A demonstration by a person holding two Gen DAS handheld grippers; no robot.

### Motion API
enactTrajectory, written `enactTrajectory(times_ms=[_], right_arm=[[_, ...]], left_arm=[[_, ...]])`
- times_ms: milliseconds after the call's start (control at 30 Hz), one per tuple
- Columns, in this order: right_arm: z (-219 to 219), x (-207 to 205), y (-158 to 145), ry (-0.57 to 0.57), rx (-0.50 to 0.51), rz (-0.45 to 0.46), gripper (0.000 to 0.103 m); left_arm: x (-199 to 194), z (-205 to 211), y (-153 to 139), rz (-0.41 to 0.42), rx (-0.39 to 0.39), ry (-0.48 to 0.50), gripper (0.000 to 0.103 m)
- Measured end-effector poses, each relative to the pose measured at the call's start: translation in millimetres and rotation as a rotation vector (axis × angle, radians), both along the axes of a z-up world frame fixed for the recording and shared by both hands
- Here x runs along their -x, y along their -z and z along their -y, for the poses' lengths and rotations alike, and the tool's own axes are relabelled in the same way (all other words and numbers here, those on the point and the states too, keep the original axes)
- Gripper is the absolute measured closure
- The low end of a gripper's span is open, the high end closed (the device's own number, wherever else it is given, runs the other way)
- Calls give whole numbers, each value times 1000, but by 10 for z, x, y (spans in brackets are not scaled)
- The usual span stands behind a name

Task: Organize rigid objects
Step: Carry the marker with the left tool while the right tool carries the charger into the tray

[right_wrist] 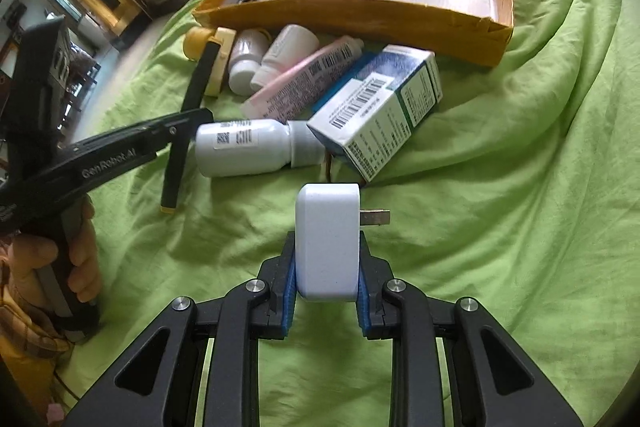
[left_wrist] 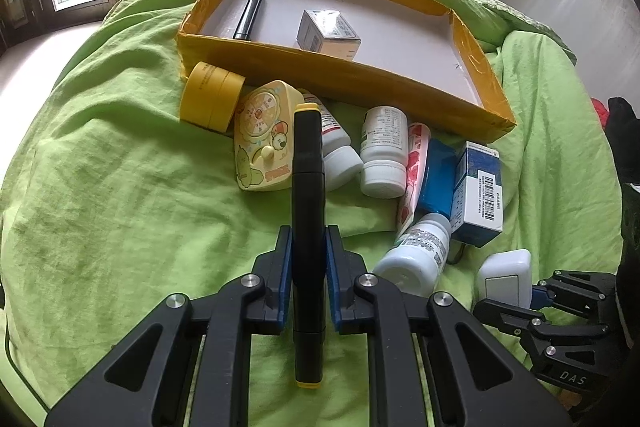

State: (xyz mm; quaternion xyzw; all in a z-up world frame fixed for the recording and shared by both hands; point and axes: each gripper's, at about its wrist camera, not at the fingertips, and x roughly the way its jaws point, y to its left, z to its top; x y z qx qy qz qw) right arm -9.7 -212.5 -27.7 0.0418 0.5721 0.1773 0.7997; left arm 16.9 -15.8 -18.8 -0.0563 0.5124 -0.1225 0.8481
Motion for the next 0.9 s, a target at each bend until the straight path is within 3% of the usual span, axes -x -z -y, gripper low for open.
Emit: enactTrajectory(times_ms=[300, 900], right_arm=[[42, 13, -30, -5, -11, 10, 81], [55, 3, -122, 19, -59, 40, 81]], left_arm=[[17, 49, -12, 17, -45, 13, 90], [-14, -150, -172, 44, 50, -56, 90]])
